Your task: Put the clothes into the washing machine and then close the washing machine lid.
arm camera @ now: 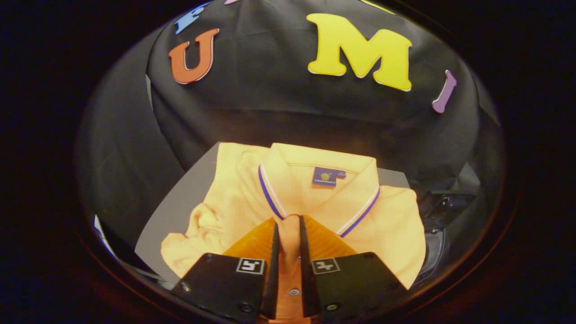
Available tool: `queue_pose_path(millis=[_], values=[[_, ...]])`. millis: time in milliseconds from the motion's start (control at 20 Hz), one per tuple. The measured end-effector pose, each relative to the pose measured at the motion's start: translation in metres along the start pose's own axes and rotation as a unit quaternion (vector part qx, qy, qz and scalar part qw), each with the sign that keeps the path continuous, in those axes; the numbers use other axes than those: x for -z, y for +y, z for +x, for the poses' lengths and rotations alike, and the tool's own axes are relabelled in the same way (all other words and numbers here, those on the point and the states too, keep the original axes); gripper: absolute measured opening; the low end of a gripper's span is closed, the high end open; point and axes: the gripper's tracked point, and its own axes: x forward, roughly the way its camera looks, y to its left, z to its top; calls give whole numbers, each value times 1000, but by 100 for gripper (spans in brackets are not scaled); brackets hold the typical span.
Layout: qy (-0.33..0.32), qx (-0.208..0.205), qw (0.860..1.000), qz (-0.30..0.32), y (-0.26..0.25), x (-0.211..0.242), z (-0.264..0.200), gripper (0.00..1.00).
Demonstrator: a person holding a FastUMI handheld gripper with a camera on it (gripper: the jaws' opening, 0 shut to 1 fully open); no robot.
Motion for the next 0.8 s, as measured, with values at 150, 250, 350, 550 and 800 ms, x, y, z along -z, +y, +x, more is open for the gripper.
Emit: queue_pose_path(millis=[150,250,350,550,800], values=[[11,-31,999,-15,-8,6,-12,12],[-2,-34,998,-47,-14,19,-30,8],[-22,-27,997,-70,-22,31,-50,7],[-56,-37,996,-51,-27,50,-105,7],[-119,-24,993,-6,-55,47,-184,6]])
